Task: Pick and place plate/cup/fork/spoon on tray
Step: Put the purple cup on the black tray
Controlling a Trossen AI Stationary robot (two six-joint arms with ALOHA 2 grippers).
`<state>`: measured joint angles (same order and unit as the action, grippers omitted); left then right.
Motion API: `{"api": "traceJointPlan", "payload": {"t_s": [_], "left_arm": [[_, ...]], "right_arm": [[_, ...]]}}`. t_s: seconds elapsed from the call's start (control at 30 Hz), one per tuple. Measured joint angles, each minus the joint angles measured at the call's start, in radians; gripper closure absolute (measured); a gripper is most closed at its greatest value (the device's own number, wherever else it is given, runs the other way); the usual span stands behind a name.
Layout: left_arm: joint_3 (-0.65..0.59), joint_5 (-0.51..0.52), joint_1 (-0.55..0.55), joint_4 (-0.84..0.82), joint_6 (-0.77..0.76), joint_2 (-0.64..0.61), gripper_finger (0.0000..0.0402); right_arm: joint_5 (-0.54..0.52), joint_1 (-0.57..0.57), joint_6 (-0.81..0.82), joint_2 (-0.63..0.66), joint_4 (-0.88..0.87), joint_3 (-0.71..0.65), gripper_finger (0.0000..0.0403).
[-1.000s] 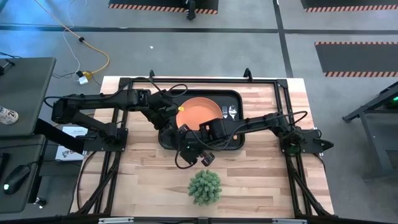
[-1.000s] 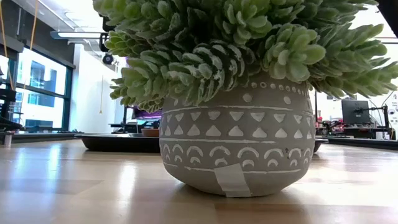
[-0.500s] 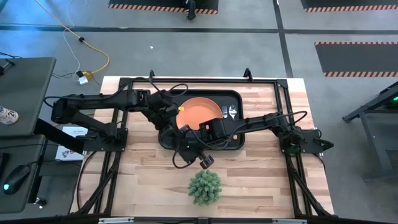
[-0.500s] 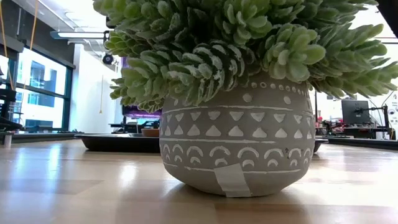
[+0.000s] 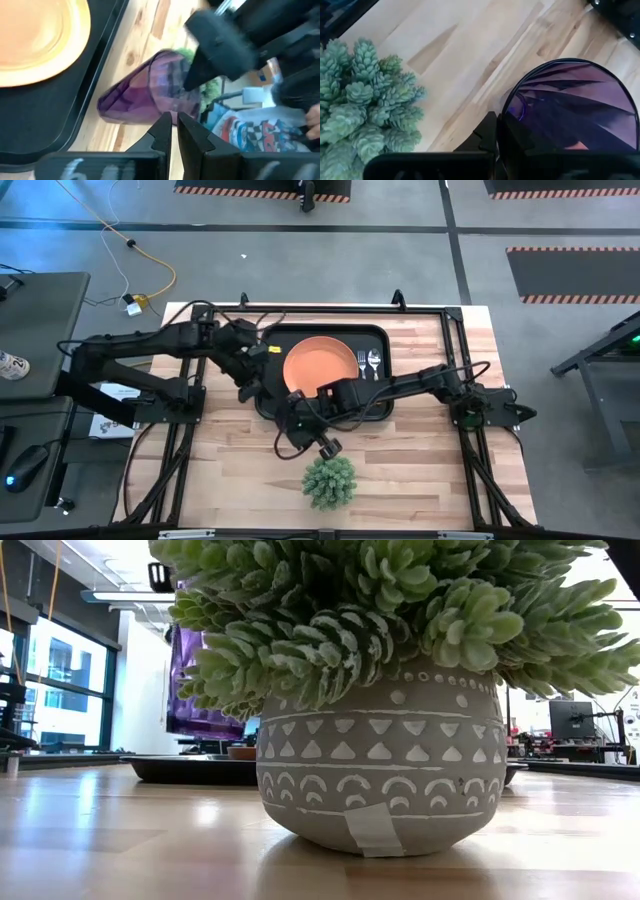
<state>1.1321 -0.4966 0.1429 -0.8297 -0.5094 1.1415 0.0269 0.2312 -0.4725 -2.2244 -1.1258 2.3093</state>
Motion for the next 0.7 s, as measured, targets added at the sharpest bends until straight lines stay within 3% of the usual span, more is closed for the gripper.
{"api": "traceJointPlan", "payload": {"t_s": [0.47,0.7], "left_arm": [[0.002,0.045,0.001,0.012,-0.059,-0.167,0.0381],[0.002,0.066,0.001,0.015,-0.064,-0.193,0.0381]], "right_arm": [[0.095,0.019,-0.026,-0.021,0.107,0.0,0.0403],[0.032,0.035,-0.06,-0.082,0.075,-0.002,0.0403]]}}
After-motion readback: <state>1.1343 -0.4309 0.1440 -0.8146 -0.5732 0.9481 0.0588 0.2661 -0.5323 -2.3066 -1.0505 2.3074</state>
